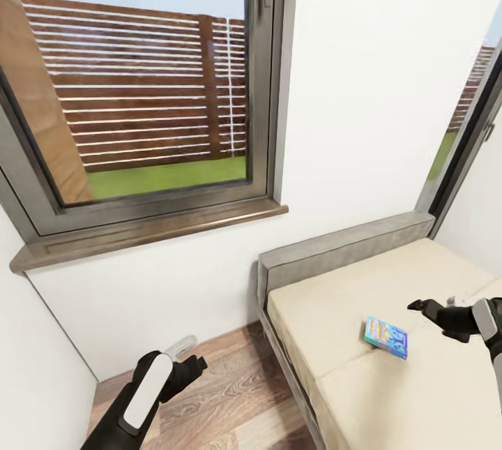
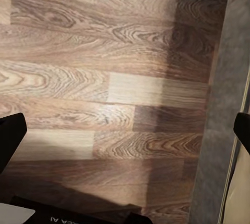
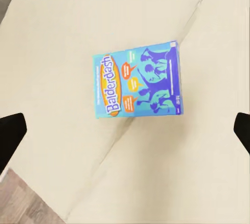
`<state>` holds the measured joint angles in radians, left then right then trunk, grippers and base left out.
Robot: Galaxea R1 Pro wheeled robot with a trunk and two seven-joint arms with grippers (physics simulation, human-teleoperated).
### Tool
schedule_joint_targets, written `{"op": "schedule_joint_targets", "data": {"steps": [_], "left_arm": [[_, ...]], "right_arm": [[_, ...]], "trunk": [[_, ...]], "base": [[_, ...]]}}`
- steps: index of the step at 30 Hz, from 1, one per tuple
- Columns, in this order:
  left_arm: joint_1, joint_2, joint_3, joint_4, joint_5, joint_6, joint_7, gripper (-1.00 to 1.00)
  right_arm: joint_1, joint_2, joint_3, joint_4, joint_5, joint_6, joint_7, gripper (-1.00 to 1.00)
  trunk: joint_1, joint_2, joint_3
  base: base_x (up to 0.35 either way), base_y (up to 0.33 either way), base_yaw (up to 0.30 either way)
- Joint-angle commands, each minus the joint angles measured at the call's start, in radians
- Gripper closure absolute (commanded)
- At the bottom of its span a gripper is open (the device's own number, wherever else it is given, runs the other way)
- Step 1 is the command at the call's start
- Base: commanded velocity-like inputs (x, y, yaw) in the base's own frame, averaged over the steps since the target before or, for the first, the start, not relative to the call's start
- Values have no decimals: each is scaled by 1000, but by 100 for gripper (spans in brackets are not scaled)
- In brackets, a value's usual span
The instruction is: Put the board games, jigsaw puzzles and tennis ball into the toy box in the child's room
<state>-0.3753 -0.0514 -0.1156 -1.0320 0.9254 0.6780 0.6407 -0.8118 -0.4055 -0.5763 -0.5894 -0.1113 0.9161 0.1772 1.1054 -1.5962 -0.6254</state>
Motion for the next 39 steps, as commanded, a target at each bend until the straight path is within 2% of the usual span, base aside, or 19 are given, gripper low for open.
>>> {"op": "schedule_joint_targets", "data": {"steps": [1,8,13,22,39], "left_arm": [[-1,-2,-1,-1,11,0,10,-100],[-1,-7,-1,-1,16,-4,8,-100],[-2,-9,1,3,18,-39,6,-100],[-23,-8,1,58,14,-78,5,-100],[-24,-8,0,59,13,-78,6,-100]], "right_arm": [[-1,1,-3,-19,-3,-1,0,-100],[-9,5,0,-82,-4,-18,0,-100],[-11,10,2,-109,-4,-22,3,-100],[-12,7,1,-123,-4,-15,2,-100],[-9,7,1,-118,-2,-17,19,-100]], "trunk": [[4,-8,-4],[31,-57,-26],[50,-92,-42],[84,-155,-70],[150,-274,-123]], "base": [[0,0,0],[0,0,0],[0,0,0],[0,0,0],[0,0,0]]}}
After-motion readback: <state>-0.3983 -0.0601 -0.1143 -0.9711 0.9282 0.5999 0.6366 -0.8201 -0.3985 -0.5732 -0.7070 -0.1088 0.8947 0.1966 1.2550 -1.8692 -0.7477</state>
